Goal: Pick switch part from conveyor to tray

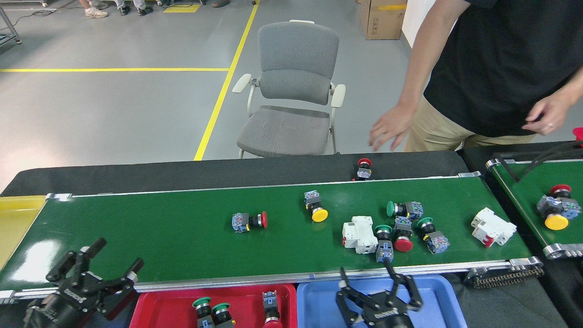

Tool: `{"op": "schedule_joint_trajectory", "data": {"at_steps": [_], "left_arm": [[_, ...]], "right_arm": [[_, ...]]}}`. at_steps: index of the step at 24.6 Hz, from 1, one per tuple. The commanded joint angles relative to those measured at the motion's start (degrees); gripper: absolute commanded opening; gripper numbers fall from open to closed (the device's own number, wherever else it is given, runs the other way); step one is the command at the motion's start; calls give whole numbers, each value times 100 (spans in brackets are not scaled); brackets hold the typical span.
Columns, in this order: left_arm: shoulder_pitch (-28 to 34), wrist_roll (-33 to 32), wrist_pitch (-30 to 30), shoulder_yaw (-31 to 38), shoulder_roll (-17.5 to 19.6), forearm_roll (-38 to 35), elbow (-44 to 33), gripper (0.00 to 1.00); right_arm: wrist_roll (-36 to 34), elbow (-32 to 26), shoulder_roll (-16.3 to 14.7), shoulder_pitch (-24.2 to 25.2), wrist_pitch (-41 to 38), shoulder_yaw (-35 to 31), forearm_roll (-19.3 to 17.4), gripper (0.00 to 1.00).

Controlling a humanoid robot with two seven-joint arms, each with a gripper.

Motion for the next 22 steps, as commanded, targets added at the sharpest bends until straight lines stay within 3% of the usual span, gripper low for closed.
{"op": "schedule_joint_trajectory", "data": {"at_steps": [1, 4, 8, 19, 21, 22], "left_arm": [[-310, -51, 220, -328, 6, -66, -5, 100], [-697, -51, 765, -812, -65, -277, 328, 100], [-1216, -59, 941, -1286, -214, -374, 1049, 100], [-2191, -77, 1108, -1304, -539, -638, 2614, 100], [-2306, -77, 1117, -1304, -548, -638, 2825, 100], [-2341, -77, 1117, -1304, -548, -629, 2886, 100]], "right_arm": [[-108, 1, 125, -37, 186, -72, -41, 100], [-64, 36, 143, -99, 195, 16, 30, 100], [305, 106, 292, -292, 388, 253, 135, 100], [903, 1214, 538, -1523, 476, 640, 214, 99], [947, 1442, 626, -1690, 476, 640, 214, 87], [973, 1503, 617, -1760, 467, 657, 223, 71]]}}
